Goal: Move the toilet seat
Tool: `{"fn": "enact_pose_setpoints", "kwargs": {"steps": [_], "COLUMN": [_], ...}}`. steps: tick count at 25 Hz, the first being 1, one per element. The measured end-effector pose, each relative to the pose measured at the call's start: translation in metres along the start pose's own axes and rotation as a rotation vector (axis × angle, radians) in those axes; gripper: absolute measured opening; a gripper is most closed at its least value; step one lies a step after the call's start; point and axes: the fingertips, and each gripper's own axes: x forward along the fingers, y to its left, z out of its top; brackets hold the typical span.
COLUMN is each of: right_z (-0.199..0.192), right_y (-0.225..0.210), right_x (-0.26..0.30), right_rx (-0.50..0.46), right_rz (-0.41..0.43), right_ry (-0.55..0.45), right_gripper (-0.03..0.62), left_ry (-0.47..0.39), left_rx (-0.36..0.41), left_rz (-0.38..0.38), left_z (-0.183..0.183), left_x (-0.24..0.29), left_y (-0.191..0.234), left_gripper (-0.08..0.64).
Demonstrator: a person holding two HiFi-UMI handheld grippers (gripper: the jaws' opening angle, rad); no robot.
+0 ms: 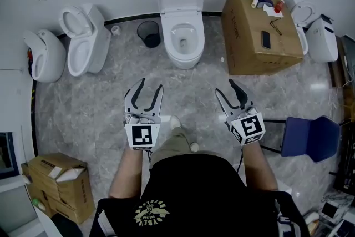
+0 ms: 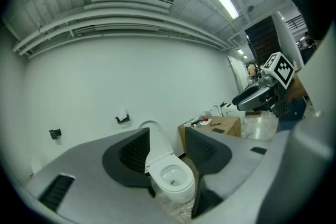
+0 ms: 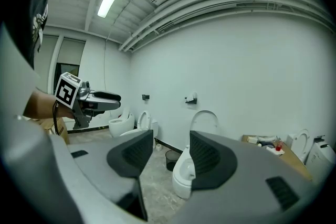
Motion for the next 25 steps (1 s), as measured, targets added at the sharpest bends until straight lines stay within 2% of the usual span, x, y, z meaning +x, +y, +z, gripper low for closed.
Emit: {"fn": "enact_pose_setpoints", "kwargs": {"steps": [11, 17, 22, 25], "right_z": [0.028, 0.041, 0.059, 0.065], "right_y": [-0.010, -0.011, -0.010, -0.012], "right_x": [0.076, 0.113, 0.136, 0.141], "right_rx": [-0.030, -0.033, -0.059, -0.078], "right_rz": [-0.004, -0.018, -0.017, -0.034], "right_ry": [-0.007, -0.002, -0.016, -0.035], "right_gripper": [0.209, 0.209, 0.209, 0.209], "left_ry": [-0.025, -0.013, -0.072, -0.049], "left_rx": [-0.024, -0.005, 0.002, 0.006], "left_rz": [-0.003, -0.050, -0.070, -0.064], "left_z": [-0.008, -0.014, -0.005, -0.011], "left_x": [0.050, 0.077, 0.101, 0.111], "left_y": [0.064, 0.091, 0.113, 0.128], "left_gripper": [0.213, 0.213, 0.213, 0.213]}}
